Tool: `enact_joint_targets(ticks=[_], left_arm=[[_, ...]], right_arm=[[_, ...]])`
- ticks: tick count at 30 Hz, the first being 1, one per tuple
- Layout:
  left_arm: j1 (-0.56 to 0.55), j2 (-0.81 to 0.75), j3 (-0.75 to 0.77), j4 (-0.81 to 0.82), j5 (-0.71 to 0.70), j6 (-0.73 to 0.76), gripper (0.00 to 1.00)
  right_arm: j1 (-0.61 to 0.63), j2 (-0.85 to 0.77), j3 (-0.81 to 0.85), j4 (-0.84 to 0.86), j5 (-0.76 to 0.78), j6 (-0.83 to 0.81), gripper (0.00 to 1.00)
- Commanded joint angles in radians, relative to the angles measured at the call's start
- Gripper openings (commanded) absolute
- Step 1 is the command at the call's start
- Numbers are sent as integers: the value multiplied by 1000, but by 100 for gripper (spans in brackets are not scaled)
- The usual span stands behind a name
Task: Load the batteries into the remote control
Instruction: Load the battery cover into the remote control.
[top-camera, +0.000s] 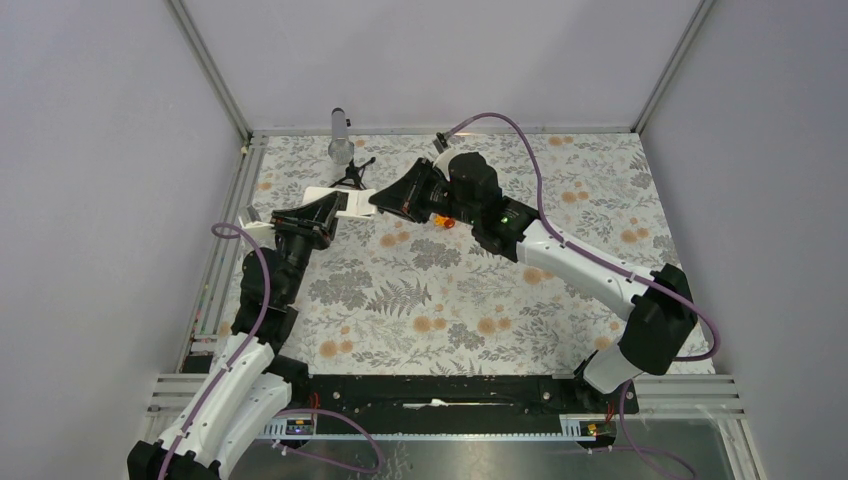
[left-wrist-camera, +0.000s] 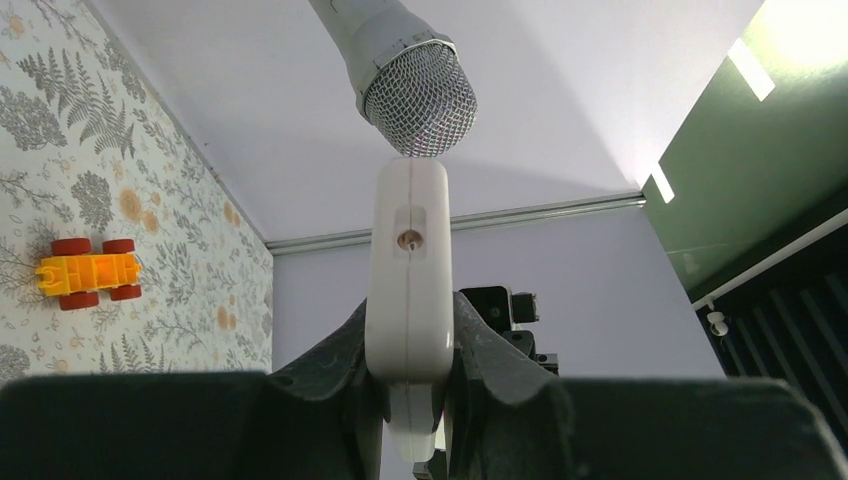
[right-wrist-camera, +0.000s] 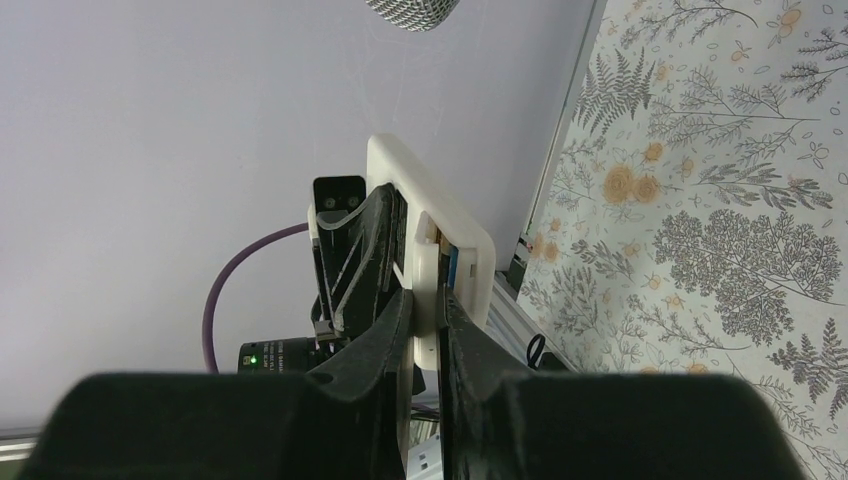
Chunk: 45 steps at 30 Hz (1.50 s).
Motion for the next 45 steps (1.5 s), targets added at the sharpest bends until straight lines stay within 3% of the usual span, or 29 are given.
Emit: enact_joint_targets(ticks=[1,5,22,30,45], left_arm=[[-8,-33,20,183,27,-126,0],[-12,-39,-7,223,-4,-193,0],[-22,-22,-24,293,-59,-216,0],[-22,-35,-49,277,-55,-226,0],[-22,-86,-100,225,-76,-225,0]], right_arm=[[19,21,13,-112,19,-12,6],[20,22,10,-120,26,25,5],[42,19,-5,-266,127,87,8],[37,7,24,-287,168,41,25],[8,-11,84,-296,130,10,35]])
